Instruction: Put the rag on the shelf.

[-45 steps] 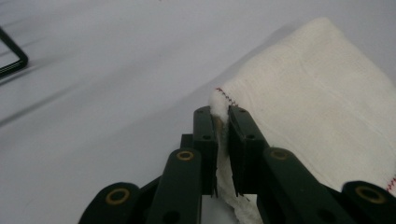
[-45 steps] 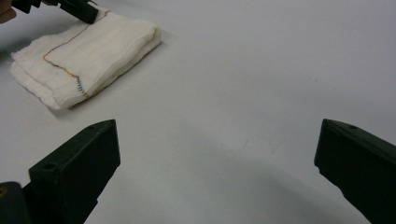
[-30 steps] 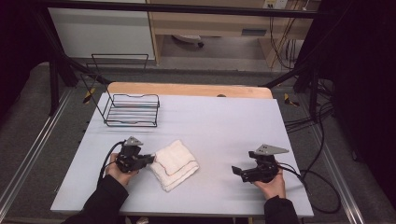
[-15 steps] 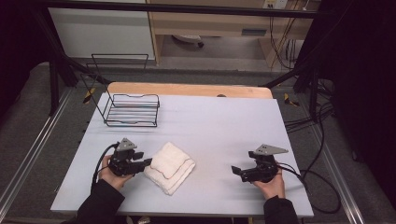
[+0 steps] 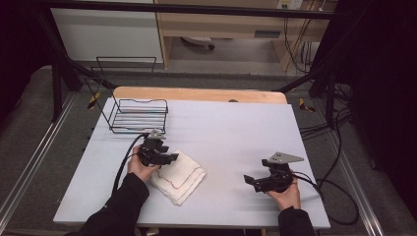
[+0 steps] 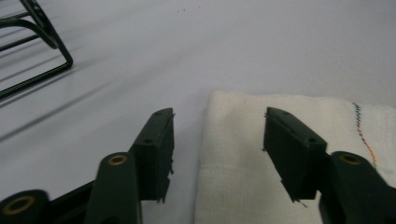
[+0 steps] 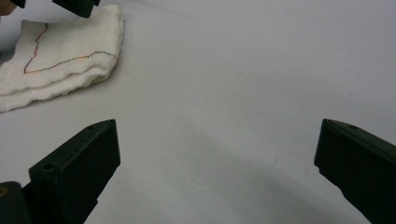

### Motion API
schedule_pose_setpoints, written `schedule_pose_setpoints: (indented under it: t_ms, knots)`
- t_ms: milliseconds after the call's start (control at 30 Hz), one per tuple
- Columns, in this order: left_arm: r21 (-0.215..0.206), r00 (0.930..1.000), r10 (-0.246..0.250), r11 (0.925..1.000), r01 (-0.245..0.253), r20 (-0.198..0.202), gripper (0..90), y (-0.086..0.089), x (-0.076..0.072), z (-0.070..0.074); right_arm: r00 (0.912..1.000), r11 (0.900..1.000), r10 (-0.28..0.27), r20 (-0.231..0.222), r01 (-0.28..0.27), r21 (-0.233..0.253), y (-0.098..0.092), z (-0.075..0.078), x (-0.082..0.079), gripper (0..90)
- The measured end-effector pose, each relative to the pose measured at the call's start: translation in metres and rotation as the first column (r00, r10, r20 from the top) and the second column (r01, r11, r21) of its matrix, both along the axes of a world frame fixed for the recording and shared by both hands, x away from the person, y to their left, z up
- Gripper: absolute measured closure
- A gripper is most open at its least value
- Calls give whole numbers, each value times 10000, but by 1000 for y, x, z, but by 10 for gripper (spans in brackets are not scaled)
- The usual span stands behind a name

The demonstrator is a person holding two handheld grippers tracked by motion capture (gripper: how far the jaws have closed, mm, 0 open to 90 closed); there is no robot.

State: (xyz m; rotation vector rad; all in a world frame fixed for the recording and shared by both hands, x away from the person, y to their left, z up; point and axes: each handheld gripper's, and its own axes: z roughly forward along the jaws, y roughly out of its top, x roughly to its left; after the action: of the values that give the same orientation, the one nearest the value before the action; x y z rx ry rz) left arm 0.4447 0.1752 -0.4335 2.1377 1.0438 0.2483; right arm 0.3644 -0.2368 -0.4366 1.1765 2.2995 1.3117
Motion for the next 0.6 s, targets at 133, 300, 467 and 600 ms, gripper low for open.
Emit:
schedule_pose_setpoints:
  t_ms: [133,300,467,600]
  knots:
    - [-230,9999,30,9997,-32,-123,553,1,6,-6,10000,10000,-6,16,6,21,0,0,0,8]
    - [-529,9985,-167,9985,139,-529,633,-1,9,-12,10000,10000,-26,-25,26,39,2,-1,0,9]
    - [-701,9964,-307,9972,252,-785,668,-2,11,-13,10000,10000,-21,-68,21,76,3,-1,1,11]
    - [-676,9963,-347,9973,294,-783,769,-4,9,-12,10000,10000,-19,-92,19,45,6,-1,1,12]
